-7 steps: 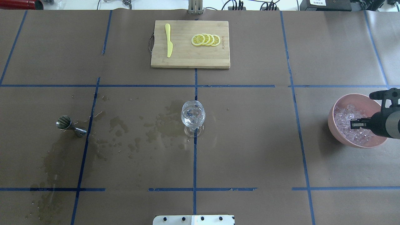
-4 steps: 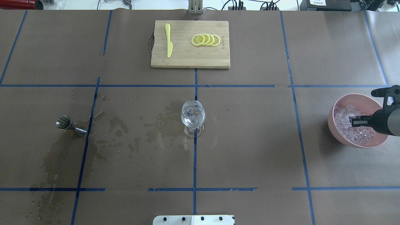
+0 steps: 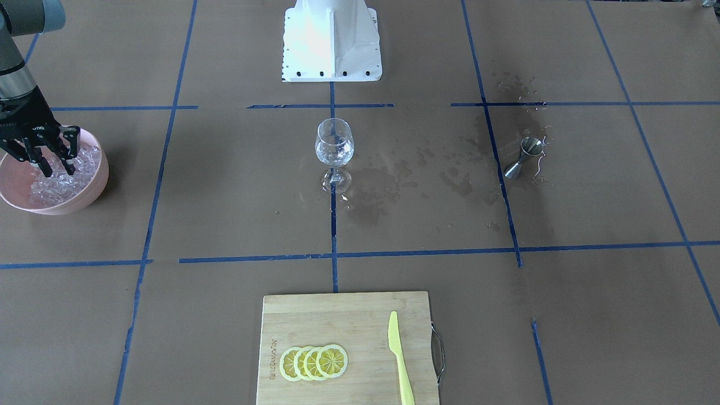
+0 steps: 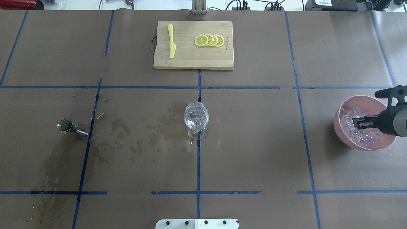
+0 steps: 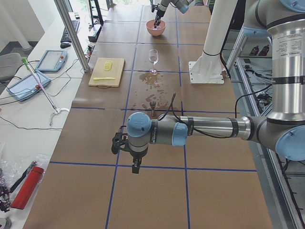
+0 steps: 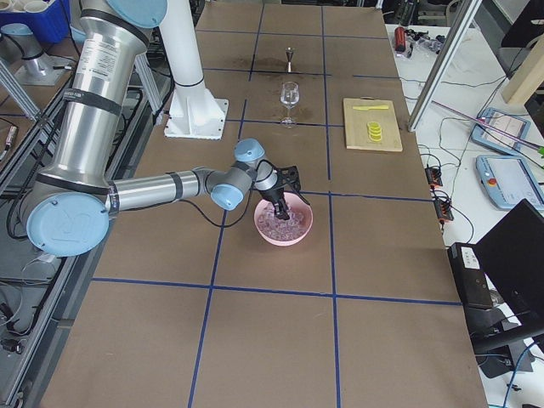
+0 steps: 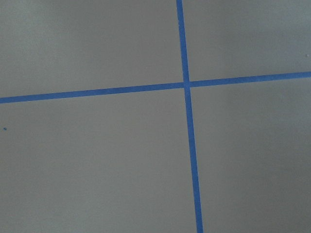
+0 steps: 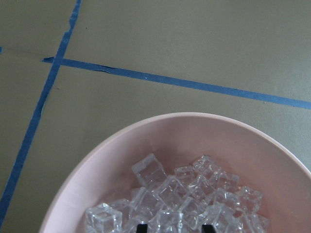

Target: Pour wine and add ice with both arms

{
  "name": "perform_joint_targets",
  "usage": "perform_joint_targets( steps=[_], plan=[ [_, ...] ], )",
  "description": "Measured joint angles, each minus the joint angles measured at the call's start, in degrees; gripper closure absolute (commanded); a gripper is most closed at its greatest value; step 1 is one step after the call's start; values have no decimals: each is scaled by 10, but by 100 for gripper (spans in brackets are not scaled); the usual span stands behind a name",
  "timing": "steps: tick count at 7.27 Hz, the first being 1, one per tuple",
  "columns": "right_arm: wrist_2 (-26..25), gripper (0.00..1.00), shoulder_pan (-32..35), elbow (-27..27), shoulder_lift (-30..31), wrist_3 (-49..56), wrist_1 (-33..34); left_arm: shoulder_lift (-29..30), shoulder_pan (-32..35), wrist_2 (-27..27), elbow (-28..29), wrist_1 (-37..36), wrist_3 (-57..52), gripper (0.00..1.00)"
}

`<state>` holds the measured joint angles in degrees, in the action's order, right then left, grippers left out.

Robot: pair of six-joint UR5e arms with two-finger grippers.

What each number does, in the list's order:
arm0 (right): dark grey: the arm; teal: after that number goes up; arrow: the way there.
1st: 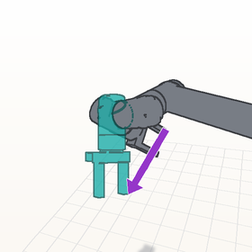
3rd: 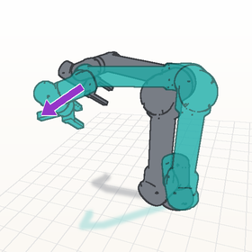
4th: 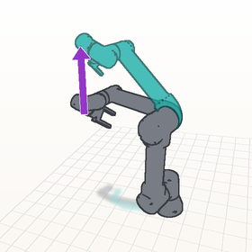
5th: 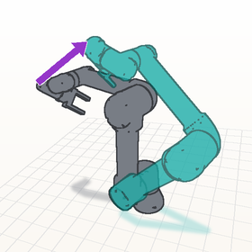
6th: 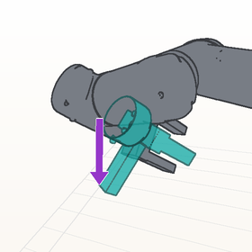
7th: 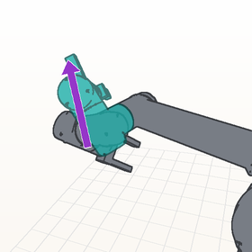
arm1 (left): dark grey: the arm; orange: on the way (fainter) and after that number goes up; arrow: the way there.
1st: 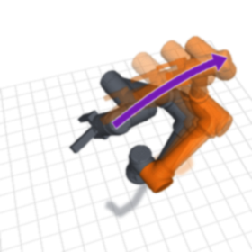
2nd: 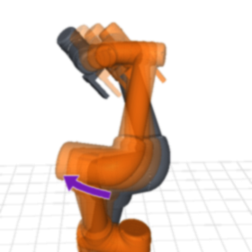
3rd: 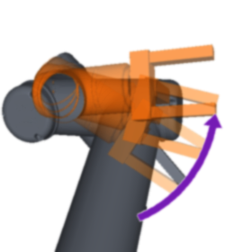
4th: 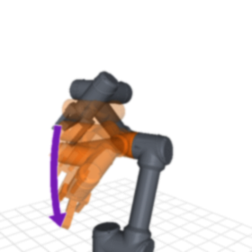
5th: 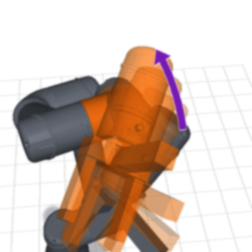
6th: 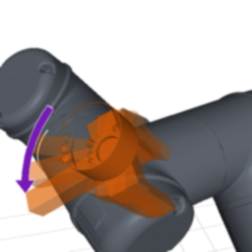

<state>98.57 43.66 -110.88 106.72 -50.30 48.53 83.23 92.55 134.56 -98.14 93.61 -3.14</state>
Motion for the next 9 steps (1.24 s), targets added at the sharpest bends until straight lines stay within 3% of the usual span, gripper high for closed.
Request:
perform_joint_targets(
  steps=[9],
  plan=[
    [-4,53,0,17,-11,22,0,0,0,0,1,0,0,0]
  ],
)
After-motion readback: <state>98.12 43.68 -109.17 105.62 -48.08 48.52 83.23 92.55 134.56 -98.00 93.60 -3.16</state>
